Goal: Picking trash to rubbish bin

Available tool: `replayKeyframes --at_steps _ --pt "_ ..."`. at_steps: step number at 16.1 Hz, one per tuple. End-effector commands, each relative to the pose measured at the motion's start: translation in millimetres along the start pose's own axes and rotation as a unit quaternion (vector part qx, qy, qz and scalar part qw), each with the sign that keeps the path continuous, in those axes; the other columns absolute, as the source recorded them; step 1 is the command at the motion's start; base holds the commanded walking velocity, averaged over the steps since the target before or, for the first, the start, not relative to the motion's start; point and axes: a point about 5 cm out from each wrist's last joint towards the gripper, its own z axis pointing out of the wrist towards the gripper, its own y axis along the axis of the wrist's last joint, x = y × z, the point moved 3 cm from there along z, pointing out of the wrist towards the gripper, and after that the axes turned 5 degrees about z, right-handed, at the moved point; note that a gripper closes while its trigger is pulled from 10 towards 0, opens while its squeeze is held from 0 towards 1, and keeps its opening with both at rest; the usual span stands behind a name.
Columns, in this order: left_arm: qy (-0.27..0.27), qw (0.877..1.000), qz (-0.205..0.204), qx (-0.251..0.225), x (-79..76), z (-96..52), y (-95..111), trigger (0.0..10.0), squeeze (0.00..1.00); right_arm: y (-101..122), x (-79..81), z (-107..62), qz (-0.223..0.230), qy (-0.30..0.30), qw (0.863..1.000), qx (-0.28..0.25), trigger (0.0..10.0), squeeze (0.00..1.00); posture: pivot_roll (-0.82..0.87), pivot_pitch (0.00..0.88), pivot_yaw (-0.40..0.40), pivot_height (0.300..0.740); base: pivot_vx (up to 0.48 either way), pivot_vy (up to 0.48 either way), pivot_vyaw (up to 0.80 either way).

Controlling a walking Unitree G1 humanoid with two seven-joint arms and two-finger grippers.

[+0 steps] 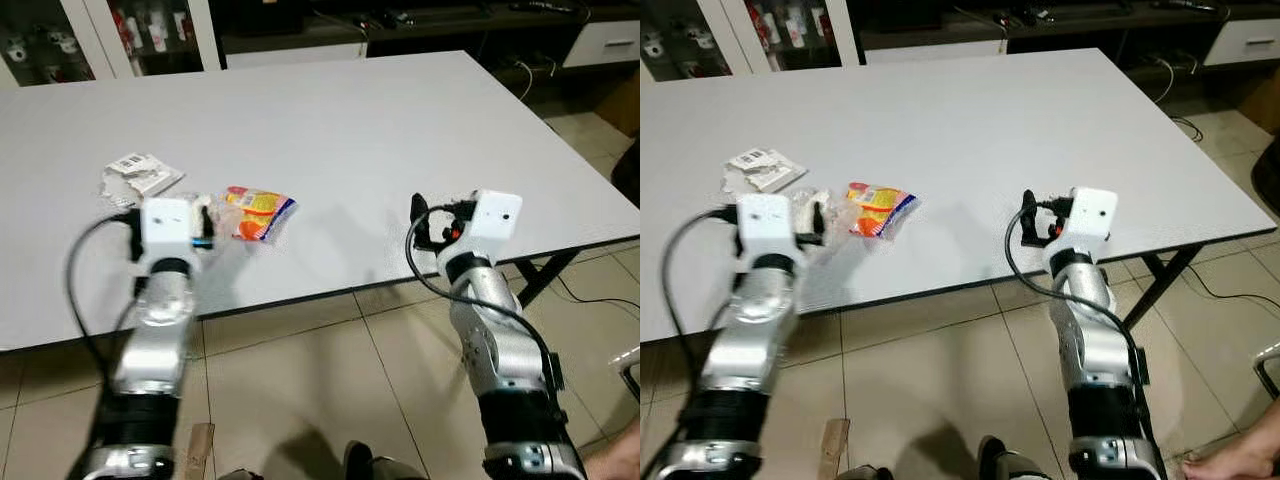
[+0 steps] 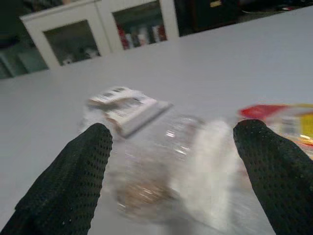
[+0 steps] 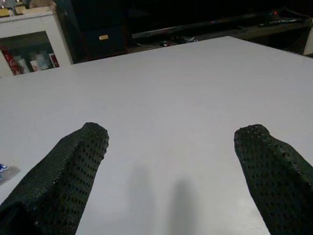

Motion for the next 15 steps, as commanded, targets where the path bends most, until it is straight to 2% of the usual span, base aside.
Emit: replayKeyframes --at_steps 1,2,4,7,9,11,12,13,14,15 --pt "0.007 1.0 0.009 -0.023 7.0 -0.5 10.2 10.0 0.0 1.8 4.6 -2.0 0.004 0.008 1.0 -0.001 10.0 0.0 -0.03 0.11 -0.01 0.74 0.0 0.0 0.0" --pt "0.021 0.999 0.021 -0.04 14.9 -1.3 19.9 10.0 0.0 1.8 5.9 -3.5 0.005 0.011 1.0 0.001 10.0 0.0 -0.03 0.116 -0.014 0.74 0.0 0.0 0.0" --pt "0.043 0.998 0.037 -0.038 26.5 -5.0 20.8 10.0 0.0 -0.3 9.5 -4.2 0.004 0.02 1.0 0.009 10.0 0.0 -0.02 0.128 -0.027 0.74 0.0 0.0 0.0" --pt "0.09 0.994 0.057 0.021 48.1 -6.2 -16.0 10.0 0.0 -2.4 12.4 -5.9 0.003 0.028 0.999 0.017 10.0 0.0 -0.02 0.132 -0.036 0.74 0.0 0.0 0.0" --pt "0.096 0.991 0.074 0.06 53.0 -6.7 -38.5 10.0 0.0 -1.2 10.3 -6.8 0.0 0.027 0.999 0.019 10.0 0.0 -0.03 0.138 -0.052 0.74 0.0 0.0 0.0" --pt "0.069 0.992 0.045 0.097 40.6 -7.8 -58.6 10.0 0.0 -0.3 7.9 -7.8 -0.002 0.025 0.999 0.02 10.0 0.0 -0.04 0.142 -0.059 0.74 0.0 0.0 0.0" --pt "0.049 0.99 0.015 0.128 28.0 -9.4 -72.7 10.0 0.0 0.4 6.7 -8.4 -0.003 0.024 1.0 0.02 10.0 0.0 -0.05 0.146 -0.064 0.74 0.0 0.0 0.0" --pt "0.042 0.99 0.002 0.137 22.3 -10.1 -77.0 10.0 0.0 0.6 6.2 -8.7 -0.003 0.024 1.0 0.02 10.0 0.0 -0.05 0.147 -0.066 0.74 0.0 0.0 0.0" --pt "0.024 0.99 -0.02 0.138 8.1 -9.9 -78.7 10.0 0.0 1.3 5.5 -9.3 -0.004 0.024 0.999 0.022 10.0 0.0 -0.06 0.151 -0.069 0.74 0.0 0.0 0.0" --pt "0.003 0.99 -0.025 0.138 -4.7 -10.3 -79.3 10.0 0.0 1.3 5.3 -9.6 -0.005 0.024 0.999 0.023 10.0 0.0 -0.06 0.152 -0.071 0.74 0.0 0.0 0.0"
